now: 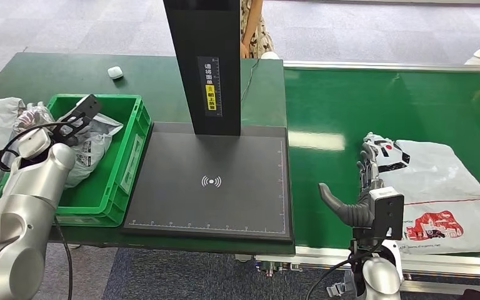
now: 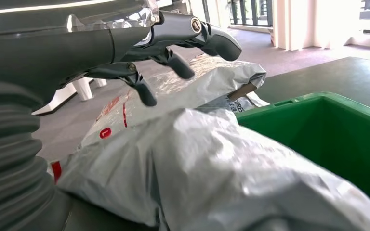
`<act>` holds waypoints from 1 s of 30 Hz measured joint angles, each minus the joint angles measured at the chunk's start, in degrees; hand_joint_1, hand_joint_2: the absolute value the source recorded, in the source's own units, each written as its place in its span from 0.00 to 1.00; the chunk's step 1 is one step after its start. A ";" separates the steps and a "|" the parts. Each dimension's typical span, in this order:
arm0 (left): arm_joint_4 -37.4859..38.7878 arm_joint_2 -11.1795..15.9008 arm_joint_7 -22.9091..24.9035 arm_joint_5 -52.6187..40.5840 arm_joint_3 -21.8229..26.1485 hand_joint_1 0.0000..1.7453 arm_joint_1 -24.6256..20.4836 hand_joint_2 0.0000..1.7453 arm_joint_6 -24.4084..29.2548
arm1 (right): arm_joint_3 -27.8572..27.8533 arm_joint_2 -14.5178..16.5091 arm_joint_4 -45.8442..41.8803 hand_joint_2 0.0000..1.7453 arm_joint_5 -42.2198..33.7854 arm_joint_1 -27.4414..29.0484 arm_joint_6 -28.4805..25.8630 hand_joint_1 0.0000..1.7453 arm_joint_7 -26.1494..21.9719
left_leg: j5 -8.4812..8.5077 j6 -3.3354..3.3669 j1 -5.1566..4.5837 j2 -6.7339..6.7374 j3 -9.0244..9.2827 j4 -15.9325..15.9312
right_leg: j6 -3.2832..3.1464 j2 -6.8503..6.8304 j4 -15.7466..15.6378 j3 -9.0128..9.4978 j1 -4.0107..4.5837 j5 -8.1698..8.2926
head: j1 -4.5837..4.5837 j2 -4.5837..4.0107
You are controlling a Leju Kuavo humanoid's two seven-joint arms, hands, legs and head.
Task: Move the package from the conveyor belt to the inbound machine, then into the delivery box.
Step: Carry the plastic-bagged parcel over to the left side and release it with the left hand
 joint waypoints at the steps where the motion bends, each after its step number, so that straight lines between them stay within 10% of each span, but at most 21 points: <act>1: 0.00 0.00 0.00 0.00 0.04 0.00 0.00 1.00 0.02 | 0.00 0.00 0.00 1.00 0.00 0.00 0.00 0.00 0.00 | 0.00 0.00 0.00 0.00 0.00 0.00 | 0.00 0.00 0.00 0.00 0.00 0.00 | 0.01 0.00; 12: -0.02 -0.02 -0.72 0.61 0.40 0.00 -0.05 1.00 1.03 | 0.00 -0.06 -0.01 1.00 0.00 0.03 -0.03 0.00 0.01 | 0.00 0.00 0.00 0.00 0.01 0.00 | 0.00 0.00 0.00 -0.01 0.00 0.00 | -0.01 0.00; 24: -6.78 -1.03 -10.26 7.15 4.96 0.00 0.48 1.00 8.50 | -0.08 -0.11 -1.21 1.00 0.17 1.20 -1.15 0.00 0.31 | 0.00 0.00 0.00 0.00 0.00 0.01 | 0.00 0.00 0.00 -0.02 0.00 0.00 | -0.01 0.00; 30: -21.67 -3.55 -21.89 18.85 6.01 0.00 6.14 1.00 19.83 | -0.82 -0.11 -3.42 1.00 0.72 2.56 -1.96 0.00 0.71 | -0.03 0.03 -0.03 0.00 -0.01 0.02 | 0.01 0.01 -0.01 -0.02 -0.02 -0.01 | 0.01 0.00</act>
